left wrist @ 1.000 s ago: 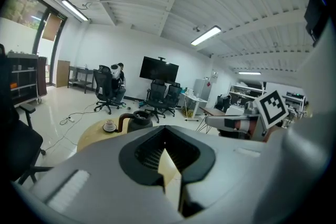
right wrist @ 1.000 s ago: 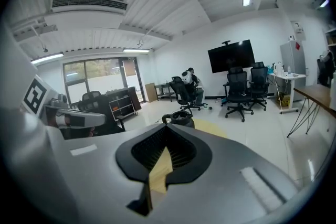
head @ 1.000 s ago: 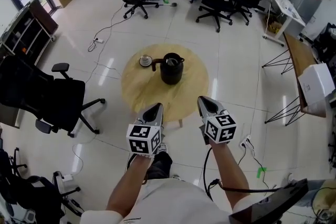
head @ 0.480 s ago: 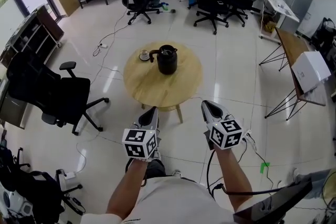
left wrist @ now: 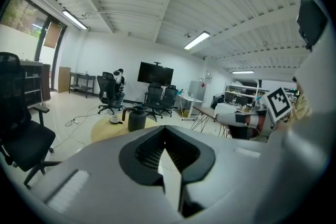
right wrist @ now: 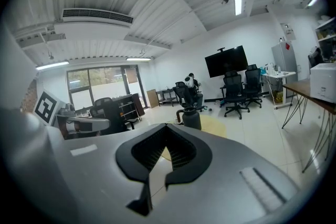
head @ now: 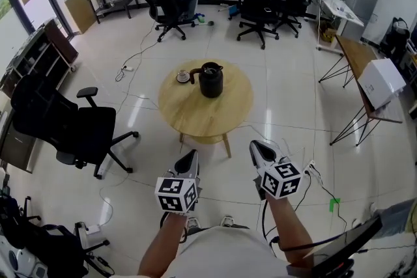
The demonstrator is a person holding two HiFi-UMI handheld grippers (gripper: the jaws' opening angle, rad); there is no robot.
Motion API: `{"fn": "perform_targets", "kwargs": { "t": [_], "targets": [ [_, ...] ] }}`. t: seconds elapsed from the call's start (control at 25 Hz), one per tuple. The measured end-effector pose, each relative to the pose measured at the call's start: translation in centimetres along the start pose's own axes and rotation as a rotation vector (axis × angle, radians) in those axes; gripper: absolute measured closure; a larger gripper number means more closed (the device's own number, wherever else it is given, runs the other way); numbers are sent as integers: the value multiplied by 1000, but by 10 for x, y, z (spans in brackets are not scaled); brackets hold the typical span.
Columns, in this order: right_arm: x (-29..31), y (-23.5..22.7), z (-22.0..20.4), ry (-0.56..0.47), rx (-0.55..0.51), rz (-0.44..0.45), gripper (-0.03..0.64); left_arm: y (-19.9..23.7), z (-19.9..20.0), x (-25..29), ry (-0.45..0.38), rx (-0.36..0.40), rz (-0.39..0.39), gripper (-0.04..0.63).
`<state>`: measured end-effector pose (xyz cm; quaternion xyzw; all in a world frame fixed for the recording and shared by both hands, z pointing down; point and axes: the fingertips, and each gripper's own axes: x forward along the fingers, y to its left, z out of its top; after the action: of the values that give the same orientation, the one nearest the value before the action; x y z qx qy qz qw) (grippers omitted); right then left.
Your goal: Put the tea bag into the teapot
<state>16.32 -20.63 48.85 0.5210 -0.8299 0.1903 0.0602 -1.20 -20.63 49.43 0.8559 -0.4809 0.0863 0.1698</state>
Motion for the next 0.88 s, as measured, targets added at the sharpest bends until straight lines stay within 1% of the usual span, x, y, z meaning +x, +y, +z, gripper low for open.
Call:
{"fn": "perform_targets", "kwargs": {
  "t": [0.16,0.32,0.48,0.64,0.88],
  "targets": [
    [1,42,-15,2,32,10,615,20,-12,-24,24,-1,-16,583],
    [9,76,-31,5,54,-8,615,45,-22,-38,52,-12,-40,583],
    [13,92,-30,-4,59,-17,615,57,-14,-48,32,-4,-56,583],
    [-10,95,-23,-28,71,-61,615,46,-13,-54,42,11,-98,583],
    [-20,104,-18,-51,65,-80,615,48,-9,-62,27,16,-113,583]
  ]
}}
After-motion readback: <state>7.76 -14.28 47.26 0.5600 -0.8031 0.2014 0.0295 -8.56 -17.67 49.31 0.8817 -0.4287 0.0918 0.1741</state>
